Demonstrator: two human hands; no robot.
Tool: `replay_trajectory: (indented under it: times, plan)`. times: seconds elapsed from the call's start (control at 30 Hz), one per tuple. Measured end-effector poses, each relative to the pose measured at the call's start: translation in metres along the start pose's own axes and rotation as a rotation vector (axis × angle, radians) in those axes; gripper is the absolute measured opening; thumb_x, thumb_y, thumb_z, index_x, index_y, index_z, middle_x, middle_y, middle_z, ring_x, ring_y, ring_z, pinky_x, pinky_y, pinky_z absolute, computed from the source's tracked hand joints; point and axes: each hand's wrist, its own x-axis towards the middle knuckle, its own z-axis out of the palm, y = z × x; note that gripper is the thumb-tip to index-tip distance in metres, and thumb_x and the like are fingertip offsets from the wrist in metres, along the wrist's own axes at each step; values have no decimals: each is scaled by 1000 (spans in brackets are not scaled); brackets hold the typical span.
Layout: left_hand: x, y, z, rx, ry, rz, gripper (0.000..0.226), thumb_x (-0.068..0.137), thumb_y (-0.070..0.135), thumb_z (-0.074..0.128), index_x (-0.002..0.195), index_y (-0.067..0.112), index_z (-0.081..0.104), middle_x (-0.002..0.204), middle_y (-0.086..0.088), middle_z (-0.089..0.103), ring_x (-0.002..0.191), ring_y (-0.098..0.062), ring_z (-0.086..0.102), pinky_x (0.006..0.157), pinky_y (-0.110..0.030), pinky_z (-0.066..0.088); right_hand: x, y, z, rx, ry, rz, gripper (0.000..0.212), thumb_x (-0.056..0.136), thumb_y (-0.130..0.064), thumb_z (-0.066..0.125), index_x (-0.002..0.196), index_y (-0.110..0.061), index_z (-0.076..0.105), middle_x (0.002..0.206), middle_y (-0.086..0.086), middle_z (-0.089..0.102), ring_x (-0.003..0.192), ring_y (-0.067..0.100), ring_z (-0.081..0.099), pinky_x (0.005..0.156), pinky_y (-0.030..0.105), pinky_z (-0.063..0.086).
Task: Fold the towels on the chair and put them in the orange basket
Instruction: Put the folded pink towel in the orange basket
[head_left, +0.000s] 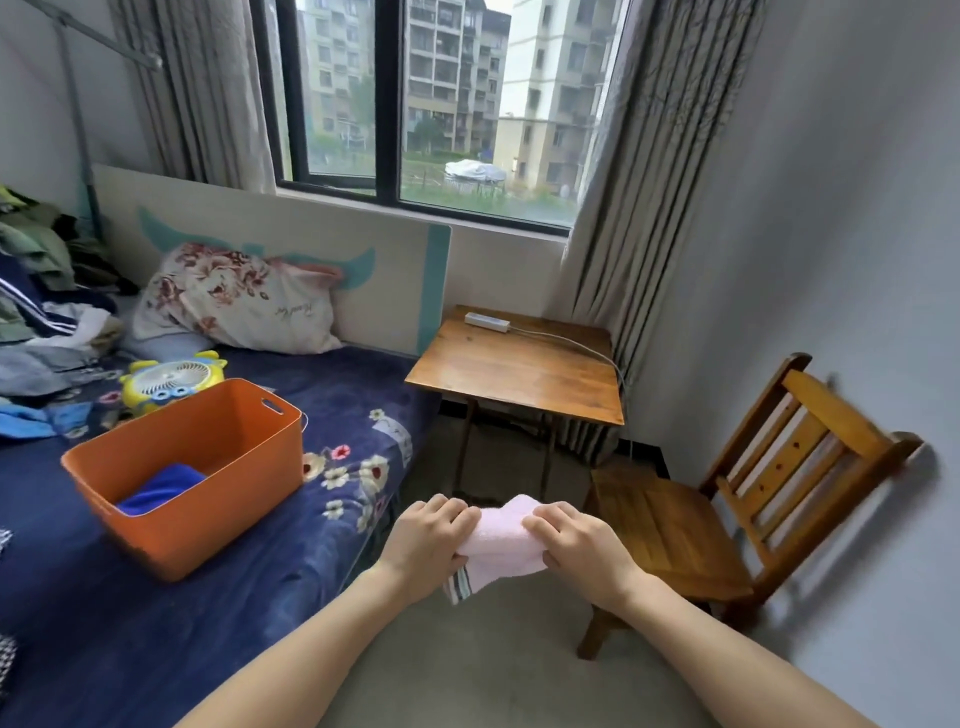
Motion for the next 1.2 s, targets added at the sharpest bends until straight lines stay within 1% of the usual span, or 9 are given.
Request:
replay_trajectory:
  times: [0.2,0.37,0.5,0.63,0.7,0.77,0.9,1.07,1.2]
  plan:
    - [8,-23,44,-42,-81,-91,64,40,33,87,90,26,48,75,10,65,60,-11,61,45,-19,48,19,34,48,41,-61,-23,59,42,-2,78,91,-18,47,77,-1,62,65,16,61,42,24,49]
    - [27,-54,69,18,-129,-170,53,36,40,89,82,27,65,73,12,67,56,-5,61,45,-15,47,60,72,87,81,-44,-156,51,46,-7,74,88,-19,48,77,-2,60,62,15,58,43,23,46]
    - [53,-85,74,99,-124,-298,50,35,36,90,79,25,69,71,10,68,55,-7,62,45,-14,46,116,108,112,119,3,-273,53,47,-9,75,90,-19,45,77,-2,59,61,16,57,41,24,44]
    - [78,-118,79,164,-126,-434,50,35,27,88,79,23,68,69,7,68,56,-11,63,44,-20,48,171,142,140,182,41,-375,60,43,-11,81,92,-19,46,80,-1,61,63,17,60,42,21,45]
    - [84,-132,82,202,-152,-509,51,33,25,87,80,22,67,68,7,66,55,-12,62,43,-19,47,197,152,156,223,49,-429,63,42,-13,82,94,-19,47,83,-2,63,66,16,62,43,20,46]
    - [84,-138,86,218,-195,-584,51,31,27,86,79,24,68,67,9,65,54,-10,60,42,-17,44,215,156,170,257,66,-488,64,42,-17,84,94,-21,45,83,-4,64,66,14,62,45,20,46]
    - [66,-140,97,232,-299,-713,49,30,34,83,76,28,68,62,14,61,50,-6,55,38,-15,38,235,147,202,333,18,-591,67,41,-23,87,93,-25,44,83,-8,65,66,9,62,45,15,46]
    - [36,-148,95,226,-406,-870,49,28,38,82,74,32,65,62,17,58,49,-2,52,39,-14,34,259,118,243,419,-40,-694,56,47,-24,82,93,-26,51,85,-10,63,65,8,61,44,15,48]
    - [4,-166,88,223,-400,-984,51,27,37,80,74,36,61,61,21,55,49,1,49,44,-12,20,293,82,260,473,-76,-760,47,50,-24,71,93,-27,52,83,-10,63,64,8,61,42,18,46]
